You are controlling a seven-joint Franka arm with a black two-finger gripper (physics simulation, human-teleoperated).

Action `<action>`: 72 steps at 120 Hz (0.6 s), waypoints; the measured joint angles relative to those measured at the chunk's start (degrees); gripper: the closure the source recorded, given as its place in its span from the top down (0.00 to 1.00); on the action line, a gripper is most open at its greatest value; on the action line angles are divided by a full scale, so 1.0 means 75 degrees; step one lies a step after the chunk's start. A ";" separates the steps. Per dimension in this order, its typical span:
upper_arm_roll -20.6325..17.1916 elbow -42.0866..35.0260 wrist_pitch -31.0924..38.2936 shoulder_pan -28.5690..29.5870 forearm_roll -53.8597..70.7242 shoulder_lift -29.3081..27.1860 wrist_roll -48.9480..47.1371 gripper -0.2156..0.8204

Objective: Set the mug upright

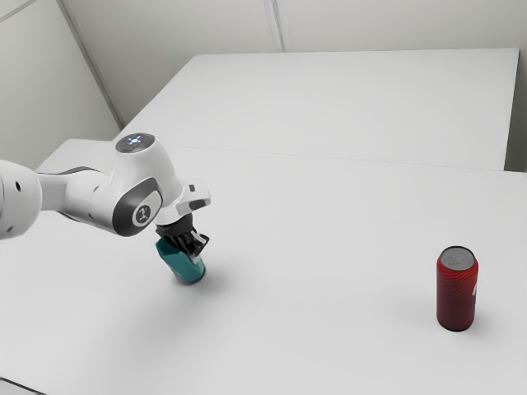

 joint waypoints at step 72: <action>0.0008 0.0011 -0.0036 -0.0013 -0.0127 -0.0485 0.0002 0.69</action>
